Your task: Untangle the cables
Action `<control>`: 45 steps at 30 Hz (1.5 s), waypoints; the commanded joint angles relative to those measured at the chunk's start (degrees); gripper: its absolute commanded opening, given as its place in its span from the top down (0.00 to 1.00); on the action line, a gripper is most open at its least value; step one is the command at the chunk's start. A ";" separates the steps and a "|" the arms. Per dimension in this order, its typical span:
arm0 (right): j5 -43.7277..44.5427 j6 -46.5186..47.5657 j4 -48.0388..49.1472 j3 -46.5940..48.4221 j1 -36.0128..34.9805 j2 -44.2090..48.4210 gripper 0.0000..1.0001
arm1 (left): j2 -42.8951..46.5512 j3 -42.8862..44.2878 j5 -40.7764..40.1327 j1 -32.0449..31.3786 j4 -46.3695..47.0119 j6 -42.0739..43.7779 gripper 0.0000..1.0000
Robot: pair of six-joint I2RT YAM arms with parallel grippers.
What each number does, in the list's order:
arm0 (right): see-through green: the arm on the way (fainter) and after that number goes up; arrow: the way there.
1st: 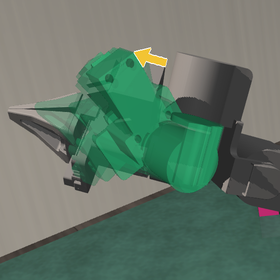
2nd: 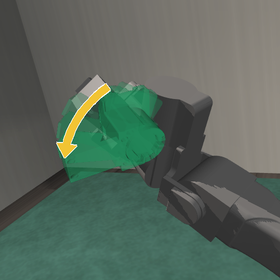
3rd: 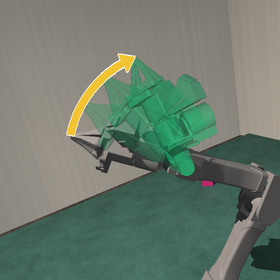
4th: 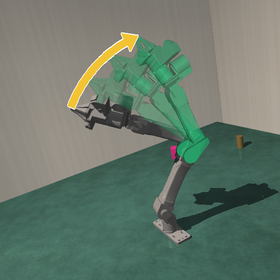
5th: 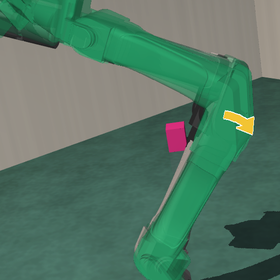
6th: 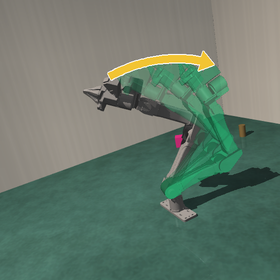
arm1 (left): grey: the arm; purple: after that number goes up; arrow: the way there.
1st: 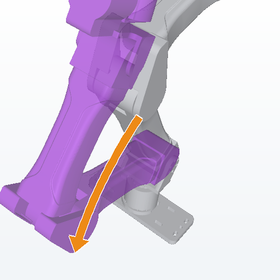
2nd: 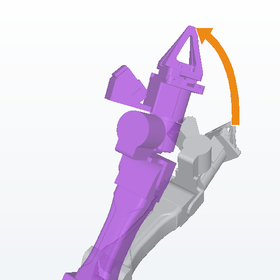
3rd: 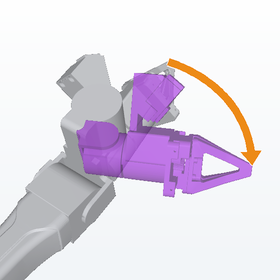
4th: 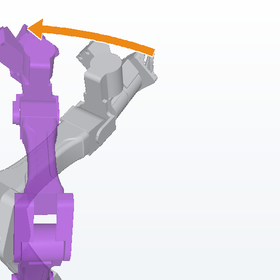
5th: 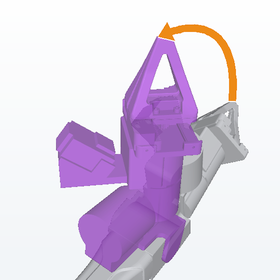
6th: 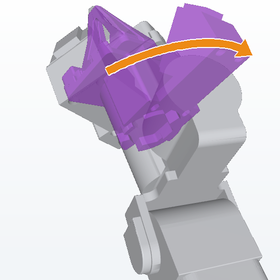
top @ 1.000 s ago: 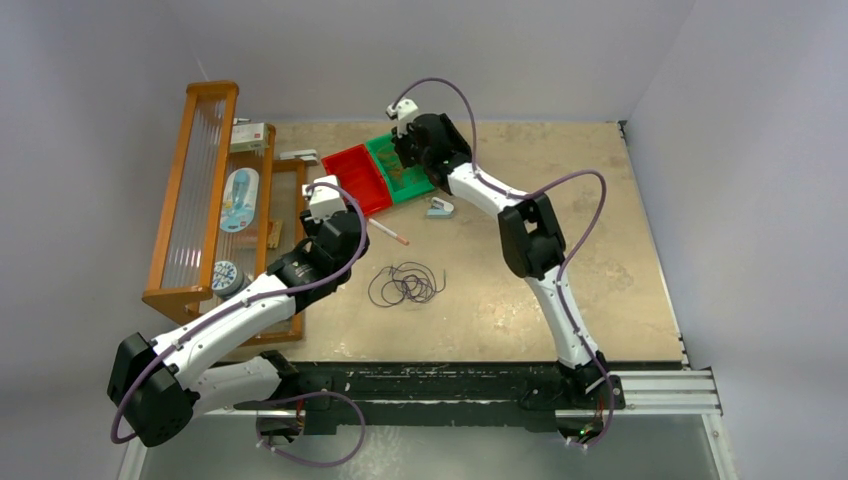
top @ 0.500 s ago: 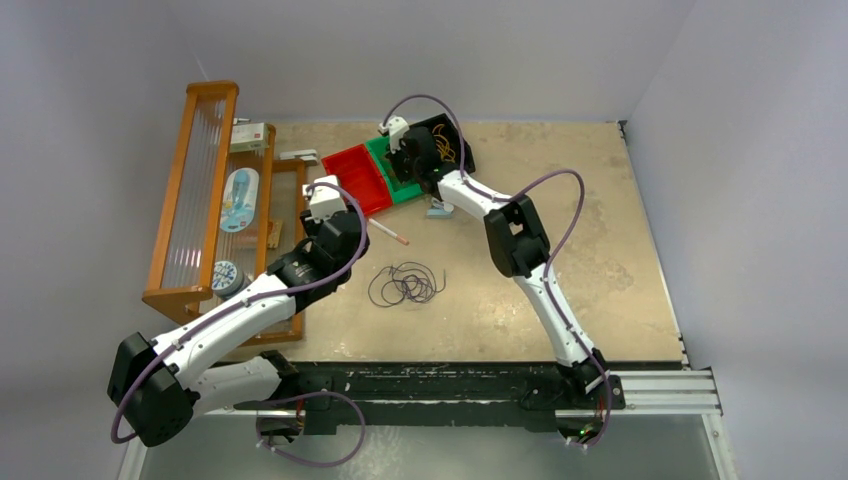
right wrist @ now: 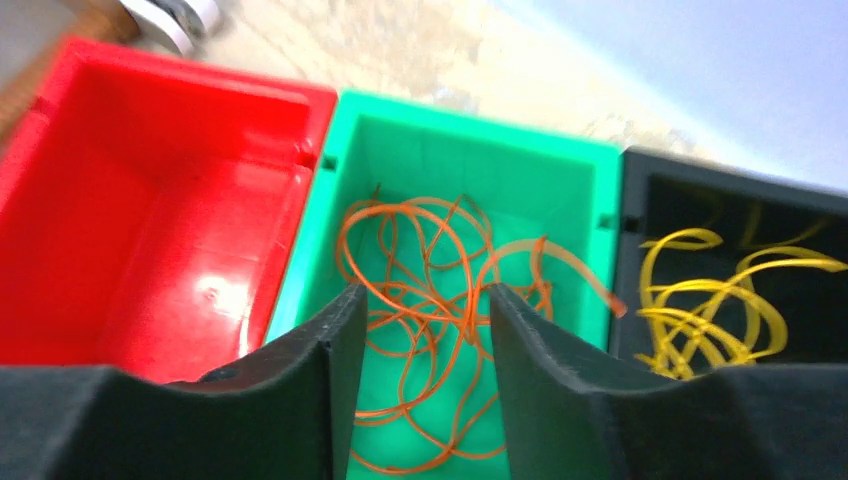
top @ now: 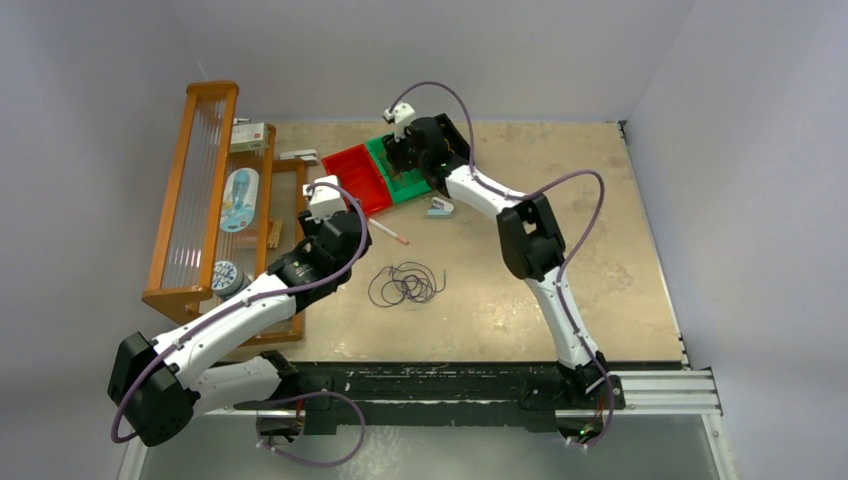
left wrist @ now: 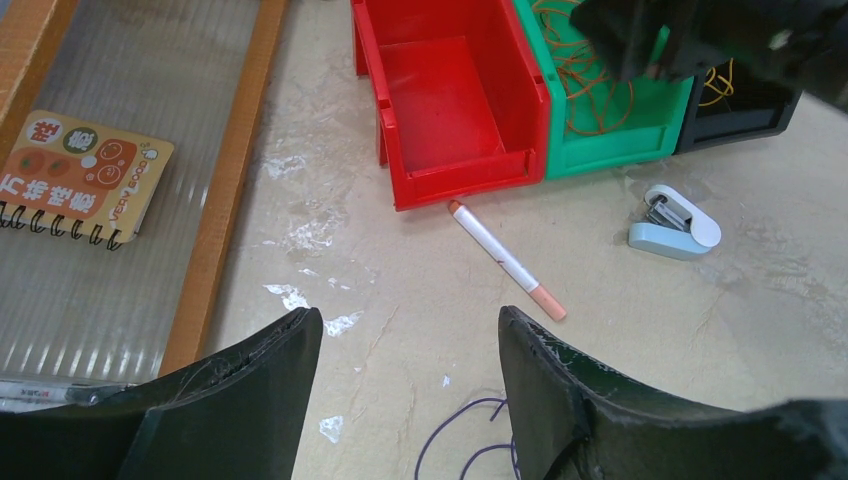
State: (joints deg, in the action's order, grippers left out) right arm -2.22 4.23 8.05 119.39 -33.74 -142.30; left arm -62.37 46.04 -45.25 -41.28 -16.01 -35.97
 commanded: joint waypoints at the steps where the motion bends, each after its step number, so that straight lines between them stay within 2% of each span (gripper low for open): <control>1: 3.93 -1.54 7.72 -2.94 -0.15 10.10 0.45 | 0.05 0.46 -0.65 0.26 1.08 -0.02 0.35; 5: 6.11 -1.80 9.03 -5.98 0.05 13.03 0.39 | -0.24 0.73 -0.20 0.30 1.31 0.19 0.34; 10: 6.73 -3.23 8.50 -7.91 0.33 16.30 0.38 | -0.91 0.92 0.74 0.25 1.63 0.68 0.34; 13: 6.56 -4.50 8.38 -12.12 0.40 20.26 0.38 | -1.90 1.25 2.25 0.28 2.05 1.34 0.34; 23: 5.60 -13.83 5.23 -40.39 1.42 45.14 0.37 | -7.53 1.70 14.30 0.26 4.32 3.13 0.34; 28: 3.81 -19.39 1.24 -51.48 1.63 52.77 0.37 | -10.22 2.00 20.21 0.29 2.83 0.20 0.36; 32: 1.88 -24.03 2.82 -59.19 1.64 55.07 0.40 | -13.04 3.23 25.69 0.28 -1.44 -2.86 0.40; 37: -0.60 -25.32 3.44 -61.28 1.65 53.88 0.43 | -16.60 2.92 31.62 0.23 -1.55 -4.69 0.49; 45: -1.45 -25.06 3.99 -61.68 1.65 52.95 0.45 | -20.09 3.04 31.98 0.26 0.52 -4.35 0.50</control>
State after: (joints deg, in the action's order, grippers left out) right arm -2.22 -19.92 9.82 57.30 -32.14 -90.50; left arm -81.65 46.81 -14.63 -41.25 -17.69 -39.70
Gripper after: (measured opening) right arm 0.559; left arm 0.501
